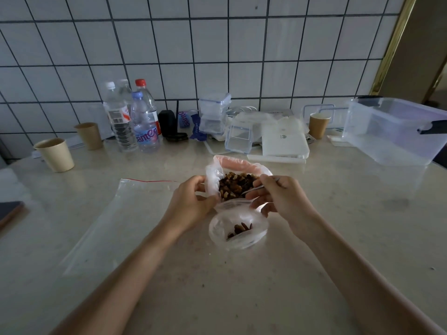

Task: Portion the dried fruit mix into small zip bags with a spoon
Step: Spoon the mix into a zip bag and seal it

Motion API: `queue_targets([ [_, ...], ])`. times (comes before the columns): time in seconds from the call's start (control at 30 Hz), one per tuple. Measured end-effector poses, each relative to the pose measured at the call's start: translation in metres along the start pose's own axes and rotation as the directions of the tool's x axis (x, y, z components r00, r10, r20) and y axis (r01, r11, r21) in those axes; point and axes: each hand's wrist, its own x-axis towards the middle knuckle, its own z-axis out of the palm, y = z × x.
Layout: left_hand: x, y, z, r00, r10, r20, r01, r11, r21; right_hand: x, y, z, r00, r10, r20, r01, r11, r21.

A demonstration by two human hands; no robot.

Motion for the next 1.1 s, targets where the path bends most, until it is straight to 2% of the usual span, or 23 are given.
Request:
queue_targets([
  [0.27, -0.001, 0.001, -0.002, 0.999, 0.025, -0.045, -0.029, 0.995, -0.095, 0.002, 0.0, -0.005, 0.995, 0.093, -0.036, -0.087, 0.986, 0.14],
  [0.43, -0.001, 0.0, -0.006, 0.997, 0.032, -0.069, -0.039, 0.994, -0.105, 0.005, 0.0, -0.014, 0.992, 0.088, -0.095, -0.069, 0.98, 0.185],
  [0.6, 0.001, -0.001, -0.008, 0.995, 0.03, -0.095, -0.031, 0.999, -0.009, 0.005, -0.002, -0.015, 0.991, 0.083, -0.101, -0.056, 0.967, 0.249],
  [0.8, -0.004, 0.005, -0.022, 0.996, 0.027, -0.084, -0.007, 0.974, 0.228, -0.001, -0.011, -0.019, 0.996, 0.012, -0.085, 0.014, 0.953, 0.303],
  [0.87, -0.008, 0.012, -0.027, 0.999, 0.023, -0.027, -0.016, 0.973, 0.231, -0.004, -0.016, -0.022, 0.998, -0.018, -0.067, 0.039, 0.949, 0.312],
  [0.93, -0.012, 0.019, -0.033, 0.992, -0.013, 0.125, -0.017, 0.971, 0.237, -0.008, -0.02, -0.025, 0.998, -0.047, -0.045, 0.059, 0.947, 0.316],
  [1.03, -0.019, 0.027, -0.035, 0.937, -0.063, 0.343, -0.042, 0.956, 0.29, -0.012, -0.026, -0.031, 0.997, -0.069, -0.014, 0.07, 0.95, 0.304],
  [1.1, -0.021, 0.028, -0.033, 0.923, -0.045, 0.383, -0.073, 0.955, 0.288, -0.015, -0.029, -0.034, 0.996, -0.08, 0.026, 0.071, 0.965, 0.253],
])
